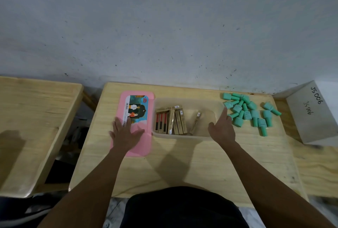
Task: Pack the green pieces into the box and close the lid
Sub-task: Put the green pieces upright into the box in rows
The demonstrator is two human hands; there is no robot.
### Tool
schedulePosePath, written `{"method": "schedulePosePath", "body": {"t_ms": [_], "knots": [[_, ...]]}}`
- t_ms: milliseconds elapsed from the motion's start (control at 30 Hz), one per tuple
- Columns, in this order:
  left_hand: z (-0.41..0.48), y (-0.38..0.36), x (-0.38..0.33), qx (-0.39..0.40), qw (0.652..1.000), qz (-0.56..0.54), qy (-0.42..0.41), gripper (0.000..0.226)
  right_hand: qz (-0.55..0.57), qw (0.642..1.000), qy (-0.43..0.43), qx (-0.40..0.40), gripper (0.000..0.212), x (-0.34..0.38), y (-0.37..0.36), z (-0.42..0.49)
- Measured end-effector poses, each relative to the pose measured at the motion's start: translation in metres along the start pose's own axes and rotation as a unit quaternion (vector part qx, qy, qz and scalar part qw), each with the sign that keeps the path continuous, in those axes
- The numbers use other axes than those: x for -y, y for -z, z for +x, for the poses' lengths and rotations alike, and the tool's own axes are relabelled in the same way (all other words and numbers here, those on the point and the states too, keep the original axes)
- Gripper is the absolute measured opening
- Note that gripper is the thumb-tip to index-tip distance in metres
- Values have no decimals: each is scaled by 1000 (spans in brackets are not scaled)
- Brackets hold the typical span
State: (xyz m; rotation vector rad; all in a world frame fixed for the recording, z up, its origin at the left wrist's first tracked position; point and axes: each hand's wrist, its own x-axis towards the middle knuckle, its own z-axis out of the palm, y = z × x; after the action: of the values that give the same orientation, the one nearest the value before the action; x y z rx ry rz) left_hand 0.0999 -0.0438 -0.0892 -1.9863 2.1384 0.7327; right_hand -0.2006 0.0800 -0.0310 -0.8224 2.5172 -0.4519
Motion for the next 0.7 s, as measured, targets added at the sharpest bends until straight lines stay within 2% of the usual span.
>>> {"method": "schedulePosePath", "body": {"t_ms": [367, 433, 500, 567, 600, 633, 700], "knots": [[10, 10, -1, 51, 998, 20, 6, 91, 25, 1000, 9, 12, 85, -12, 3, 6], [8, 17, -8, 19, 1000, 12, 8, 86, 40, 999, 3, 23, 84, -11, 3, 6], [-1, 25, -24, -60, 995, -78, -9, 74, 26, 1000, 3, 0, 78, -9, 3, 4], [-11, 35, -50, -97, 972, -211, -24, 57, -60, 991, 54, -102, 67, -4, 4, -2], [-15, 39, -63, -88, 964, -246, -39, 51, -96, 980, 99, -145, 61, 0, 4, -4], [-20, 42, -74, -70, 961, -262, -54, 46, -110, 971, 141, -157, 56, 7, 2, -7], [-25, 42, -89, -56, 961, -261, -74, 40, -75, 980, 169, -72, 48, 23, -7, -8]]}}
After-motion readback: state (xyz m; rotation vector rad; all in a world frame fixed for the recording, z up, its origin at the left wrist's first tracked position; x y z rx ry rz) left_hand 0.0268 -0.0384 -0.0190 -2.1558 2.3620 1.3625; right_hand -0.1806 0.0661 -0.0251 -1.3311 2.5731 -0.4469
